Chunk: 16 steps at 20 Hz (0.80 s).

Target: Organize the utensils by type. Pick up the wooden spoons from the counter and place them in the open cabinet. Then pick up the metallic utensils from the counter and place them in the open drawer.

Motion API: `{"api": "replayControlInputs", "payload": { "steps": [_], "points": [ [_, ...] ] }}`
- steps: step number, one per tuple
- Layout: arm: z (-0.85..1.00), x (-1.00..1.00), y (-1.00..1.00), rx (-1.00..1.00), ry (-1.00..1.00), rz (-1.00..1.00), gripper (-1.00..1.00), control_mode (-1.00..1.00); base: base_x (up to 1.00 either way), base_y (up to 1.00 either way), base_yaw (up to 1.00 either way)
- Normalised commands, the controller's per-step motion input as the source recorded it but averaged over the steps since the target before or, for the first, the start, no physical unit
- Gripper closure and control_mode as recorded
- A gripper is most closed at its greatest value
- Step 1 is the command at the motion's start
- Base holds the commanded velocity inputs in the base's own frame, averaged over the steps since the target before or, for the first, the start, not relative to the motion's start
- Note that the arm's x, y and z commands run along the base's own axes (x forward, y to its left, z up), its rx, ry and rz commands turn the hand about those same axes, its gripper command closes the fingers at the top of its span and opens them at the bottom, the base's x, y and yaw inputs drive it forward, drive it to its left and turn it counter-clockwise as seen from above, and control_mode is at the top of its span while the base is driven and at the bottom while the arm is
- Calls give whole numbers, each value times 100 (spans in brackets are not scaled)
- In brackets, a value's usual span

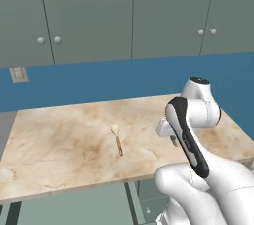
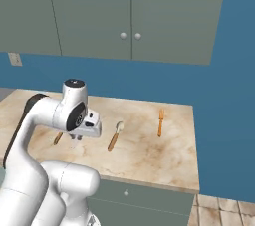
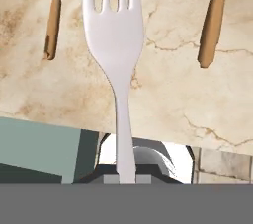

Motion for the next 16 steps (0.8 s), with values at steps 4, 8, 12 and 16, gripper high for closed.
{"api": "replayControlInputs", "payload": {
  "steps": [4,8,12,16],
  "points": [
    [100,-79,0,1,-2,0,100,-100,0,0,0],
    [93,-59,0,0,-3,0,100,-100,0,0,0],
    [66,-16,0,0,-6,1,100,-100,0,0,0],
    [40,0,0,0,-1,4,100,-100,0,0,0]
  ]
}}
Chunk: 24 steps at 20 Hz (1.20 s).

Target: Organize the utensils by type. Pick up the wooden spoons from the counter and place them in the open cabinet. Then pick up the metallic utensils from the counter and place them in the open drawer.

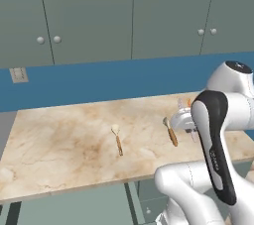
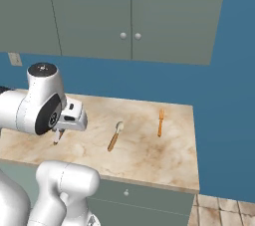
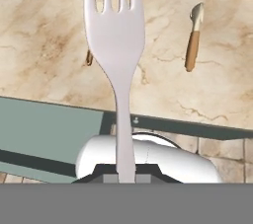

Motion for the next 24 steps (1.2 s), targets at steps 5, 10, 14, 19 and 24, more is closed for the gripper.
{"api": "replayControlInputs", "payload": {
  "steps": [5,10,14,19,24],
  "points": [
    [4,0,7,0,3,4,100,-100,0,0,0],
    [0,0,0,0,0,0,100,-100,0,0,0],
    [0,0,0,0,0,0,100,-100,0,0,0],
    [0,0,0,0,0,0,100,-100,0,0,0],
    [0,-2,0,0,0,1,100,-100,0,0,0]
  ]
}}
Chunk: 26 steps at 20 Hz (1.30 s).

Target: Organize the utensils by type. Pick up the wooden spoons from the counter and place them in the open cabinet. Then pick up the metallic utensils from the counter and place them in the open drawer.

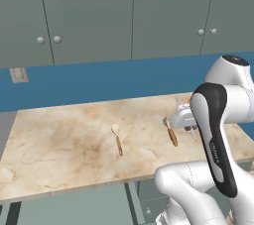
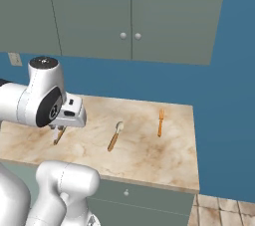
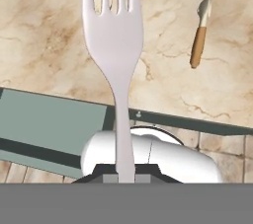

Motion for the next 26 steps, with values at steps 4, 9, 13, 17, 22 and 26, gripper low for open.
{"api": "replayControlInputs", "payload": {
  "steps": [4,9,13,17,22,26],
  "points": [
    [0,-3,0,0,0,0,100,100,-1,0,0],
    [0,0,0,0,0,0,100,100,-30,-1,0],
    [0,0,0,0,0,0,100,100,-67,-1,0],
    [0,0,0,0,0,0,100,100,-73,-11,1],
    [0,0,0,0,0,0,100,100,-47,-21,14],
    [0,0,0,0,0,0,100,100,0,-34,32]
  ]
}}
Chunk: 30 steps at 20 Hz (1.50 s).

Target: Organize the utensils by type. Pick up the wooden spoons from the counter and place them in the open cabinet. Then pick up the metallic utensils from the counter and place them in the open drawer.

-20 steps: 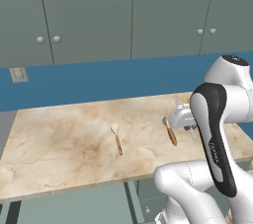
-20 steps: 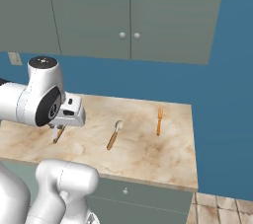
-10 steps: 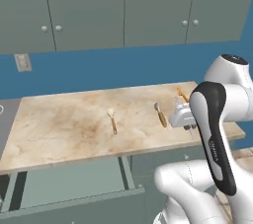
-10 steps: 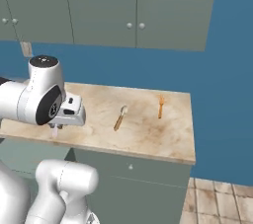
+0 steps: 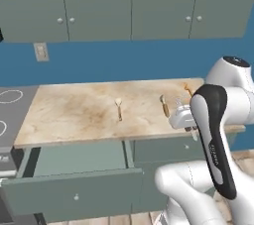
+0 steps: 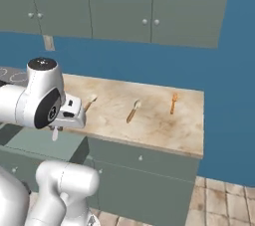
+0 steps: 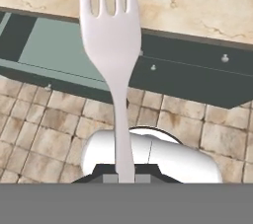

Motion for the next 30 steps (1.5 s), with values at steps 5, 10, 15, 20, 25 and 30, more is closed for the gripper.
{"api": "replayControlInputs", "payload": {
  "steps": [5,10,15,20,25,30],
  "points": [
    [0,0,0,0,0,0,100,100,1,-53,45],
    [0,0,0,0,0,0,100,100,-6,-43,47],
    [0,0,0,0,0,0,100,100,-6,-32,51],
    [0,0,0,0,0,0,100,100,-15,-38,48],
    [0,0,0,0,0,0,100,100,-43,-43,36],
    [0,0,0,0,0,0,100,100,-34,-39,33]
  ]
}}
